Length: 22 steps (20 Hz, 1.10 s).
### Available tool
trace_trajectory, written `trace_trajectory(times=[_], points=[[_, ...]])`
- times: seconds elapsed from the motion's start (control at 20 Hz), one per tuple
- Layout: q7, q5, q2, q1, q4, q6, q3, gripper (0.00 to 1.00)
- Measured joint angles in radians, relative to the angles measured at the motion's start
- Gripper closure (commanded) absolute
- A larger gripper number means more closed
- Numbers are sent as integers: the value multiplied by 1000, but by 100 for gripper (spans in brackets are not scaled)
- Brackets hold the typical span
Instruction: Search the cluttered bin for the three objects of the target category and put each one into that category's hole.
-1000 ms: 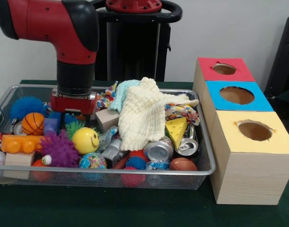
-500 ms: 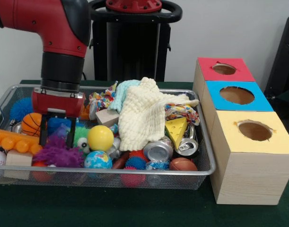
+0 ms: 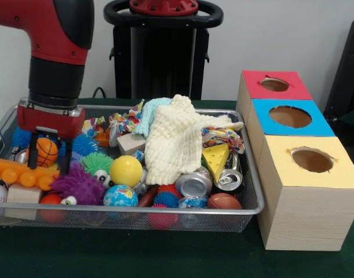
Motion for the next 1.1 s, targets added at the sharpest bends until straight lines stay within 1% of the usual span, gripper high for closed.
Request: trace_trajectory(times=[0.1, 0.25, 0.65, 0.8, 1.1], points=[[0, 3, 9, -15, -6, 64, 0, 0], [0, 2, 24, -24, -7, 91, -7, 0], [0, 2, 64, -9, -10, 90, -34, 0], [0, 2, 95, -8, -20, 92, -39, 0], [0, 2, 112, -3, -22, 88, -68, 0]])
